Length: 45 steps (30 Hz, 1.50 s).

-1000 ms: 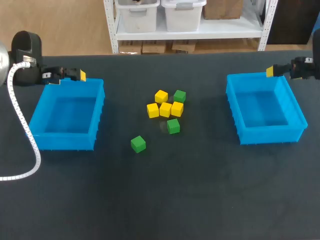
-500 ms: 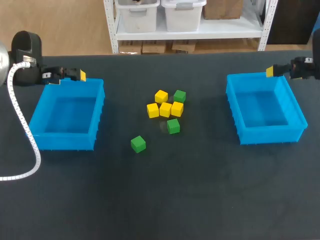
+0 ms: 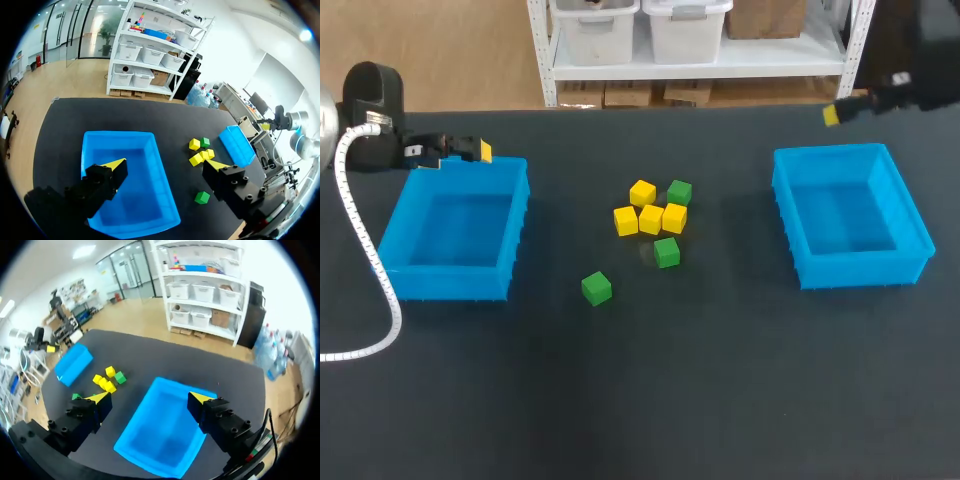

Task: Put the green cubes in the right bin and the yellow cubes in the left bin.

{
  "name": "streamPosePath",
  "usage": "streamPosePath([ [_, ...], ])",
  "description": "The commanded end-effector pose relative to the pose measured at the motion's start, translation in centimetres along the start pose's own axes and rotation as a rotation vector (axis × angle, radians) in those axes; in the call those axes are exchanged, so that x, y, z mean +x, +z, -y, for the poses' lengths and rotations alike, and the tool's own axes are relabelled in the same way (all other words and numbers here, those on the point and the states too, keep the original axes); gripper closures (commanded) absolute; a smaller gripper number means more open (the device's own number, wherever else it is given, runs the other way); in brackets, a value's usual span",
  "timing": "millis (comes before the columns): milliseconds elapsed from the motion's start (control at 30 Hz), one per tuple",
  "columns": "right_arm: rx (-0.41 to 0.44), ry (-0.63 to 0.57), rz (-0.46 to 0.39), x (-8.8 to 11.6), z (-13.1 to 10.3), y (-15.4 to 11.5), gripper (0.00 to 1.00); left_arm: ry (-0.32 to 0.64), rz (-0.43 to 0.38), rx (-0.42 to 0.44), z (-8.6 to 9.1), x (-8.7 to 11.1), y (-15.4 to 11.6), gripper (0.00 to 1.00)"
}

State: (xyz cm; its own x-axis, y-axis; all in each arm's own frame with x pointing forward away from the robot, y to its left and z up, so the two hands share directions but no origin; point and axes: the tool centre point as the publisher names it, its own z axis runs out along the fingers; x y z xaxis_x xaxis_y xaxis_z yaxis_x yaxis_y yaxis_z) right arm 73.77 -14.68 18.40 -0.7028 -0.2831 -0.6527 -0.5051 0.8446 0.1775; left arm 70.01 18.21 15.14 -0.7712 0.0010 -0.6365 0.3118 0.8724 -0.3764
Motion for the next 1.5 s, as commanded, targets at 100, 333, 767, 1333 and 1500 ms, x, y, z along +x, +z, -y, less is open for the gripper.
streamPosePath([
  [100,0.040,-0.118,-0.120,-4.1,-1.1,3.9,0.00,0.002,0.005,0.010,-0.2,0.1,0.0,0.00],
  [333,0.021,-0.266,-0.240,-6.5,-2.9,8.5,0.00,0.002,0.005,0.010,-0.2,0.1,0.0,0.00],
  [767,0.026,-0.392,-0.403,-7.2,-5.6,16.2,0.00,0.002,0.005,0.010,-0.2,0.1,0.0,0.00],
  [1333,0.075,-0.376,-0.558,-3.6,-6.3,22.5,0.00,0.002,0.005,0.010,-0.2,0.1,0.0,0.00],
  [1500,0.073,-0.390,-0.578,-2.4,-7.3,22.8,0.00,0.002,0.005,0.010,-0.2,0.1,0.0,0.00],
])
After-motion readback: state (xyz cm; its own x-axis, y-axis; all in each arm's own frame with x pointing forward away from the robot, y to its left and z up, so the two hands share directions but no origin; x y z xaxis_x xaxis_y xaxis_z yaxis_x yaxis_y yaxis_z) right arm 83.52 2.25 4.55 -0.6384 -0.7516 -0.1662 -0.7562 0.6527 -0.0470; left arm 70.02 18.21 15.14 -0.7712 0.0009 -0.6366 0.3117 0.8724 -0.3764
